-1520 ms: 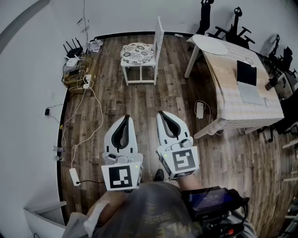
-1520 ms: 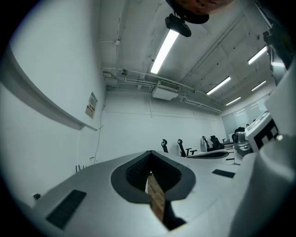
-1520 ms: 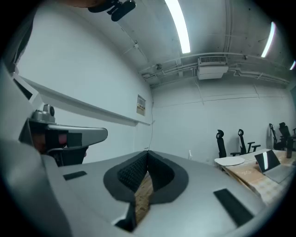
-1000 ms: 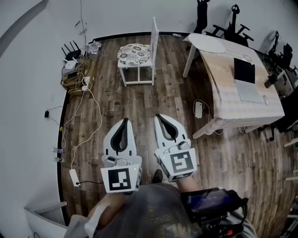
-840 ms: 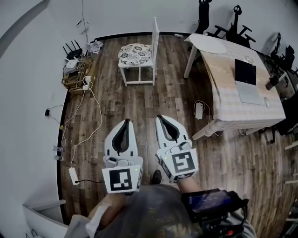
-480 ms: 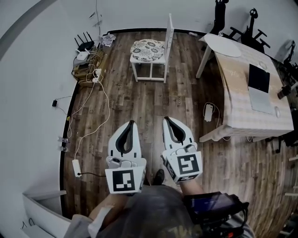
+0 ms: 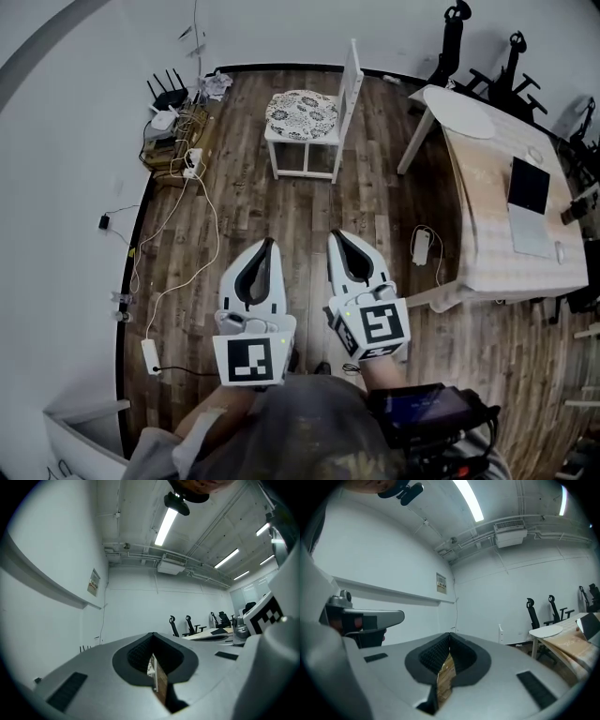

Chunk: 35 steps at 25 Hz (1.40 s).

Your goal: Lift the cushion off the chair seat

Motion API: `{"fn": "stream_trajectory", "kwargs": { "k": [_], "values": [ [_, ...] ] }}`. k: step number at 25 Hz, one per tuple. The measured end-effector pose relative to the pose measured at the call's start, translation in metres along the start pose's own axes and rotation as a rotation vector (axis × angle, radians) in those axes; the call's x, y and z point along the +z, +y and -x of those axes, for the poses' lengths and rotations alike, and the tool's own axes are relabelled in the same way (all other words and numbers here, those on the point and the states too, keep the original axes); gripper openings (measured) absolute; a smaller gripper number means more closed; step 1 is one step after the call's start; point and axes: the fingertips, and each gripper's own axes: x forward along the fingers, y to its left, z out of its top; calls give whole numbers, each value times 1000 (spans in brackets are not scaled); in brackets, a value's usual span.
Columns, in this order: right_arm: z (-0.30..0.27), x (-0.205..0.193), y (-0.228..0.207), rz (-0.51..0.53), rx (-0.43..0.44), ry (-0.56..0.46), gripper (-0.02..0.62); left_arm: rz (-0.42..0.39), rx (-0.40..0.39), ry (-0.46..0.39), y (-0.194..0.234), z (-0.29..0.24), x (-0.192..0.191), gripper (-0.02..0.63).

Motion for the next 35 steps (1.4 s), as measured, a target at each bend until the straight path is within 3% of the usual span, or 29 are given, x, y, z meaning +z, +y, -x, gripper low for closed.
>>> {"fn": "stream_trajectory", "kwargs": {
  "k": [13, 18, 24, 35],
  "values": [
    [-121, 30, 13, 84, 1, -55, 8, 56, -9, -74, 100, -87, 8, 6],
    [-135, 29, 0, 90, -34, -36, 8, 78, -28, -67, 108, -110, 3, 6],
    [-158, 10, -14, 99, -65, 20, 8, 105, -37, 0, 118, -133, -22, 6],
    [-227, 11, -72, 47, -66, -2, 8, 31, -24, 11, 128, -217, -21, 6]
  ]
}}
